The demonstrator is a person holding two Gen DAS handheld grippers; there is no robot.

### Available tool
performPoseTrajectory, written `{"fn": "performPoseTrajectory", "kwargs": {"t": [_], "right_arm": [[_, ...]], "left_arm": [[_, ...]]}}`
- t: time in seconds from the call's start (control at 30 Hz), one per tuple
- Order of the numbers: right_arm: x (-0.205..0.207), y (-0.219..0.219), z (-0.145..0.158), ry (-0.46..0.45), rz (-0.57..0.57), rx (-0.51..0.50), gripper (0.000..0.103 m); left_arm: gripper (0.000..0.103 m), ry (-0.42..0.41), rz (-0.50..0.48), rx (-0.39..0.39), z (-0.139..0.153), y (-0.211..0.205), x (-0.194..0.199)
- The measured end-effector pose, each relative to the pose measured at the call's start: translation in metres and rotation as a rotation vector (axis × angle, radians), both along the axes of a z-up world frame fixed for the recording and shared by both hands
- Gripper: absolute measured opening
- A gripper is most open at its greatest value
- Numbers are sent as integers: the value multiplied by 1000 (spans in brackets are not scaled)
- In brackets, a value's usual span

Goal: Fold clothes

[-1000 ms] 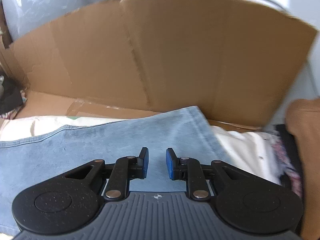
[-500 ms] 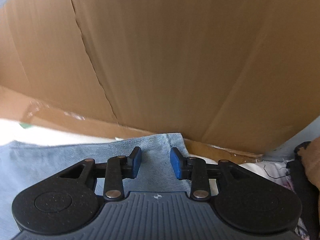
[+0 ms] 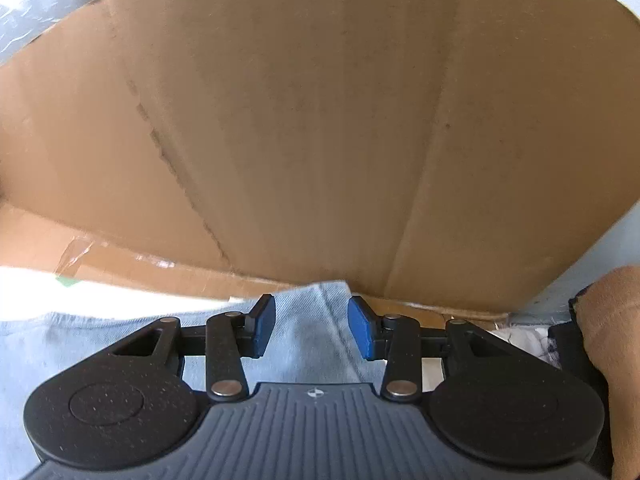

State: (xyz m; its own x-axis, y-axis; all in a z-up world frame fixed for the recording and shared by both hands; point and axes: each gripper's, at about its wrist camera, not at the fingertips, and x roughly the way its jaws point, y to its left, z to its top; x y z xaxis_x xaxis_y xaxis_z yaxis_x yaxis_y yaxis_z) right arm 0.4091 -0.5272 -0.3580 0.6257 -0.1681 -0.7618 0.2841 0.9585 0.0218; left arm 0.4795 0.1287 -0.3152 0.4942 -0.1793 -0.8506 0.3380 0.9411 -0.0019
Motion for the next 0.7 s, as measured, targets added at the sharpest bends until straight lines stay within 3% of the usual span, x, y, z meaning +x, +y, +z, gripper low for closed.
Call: {"fn": "performPoseTrajectory", "kwargs": {"t": [0.2,0.53,0.7], "right_arm": [[19,-9,-15,12,-109,64,53],[-13,1,-27,46,74,-43,54],[-7,-6,-14,3,9,37,54]], "left_arm": [[36,-12,-6,5,2,-3,-5],[36,-26,-32,10,1,-5,-11],[36,-21,-37,15,2,-5,-15]]}}
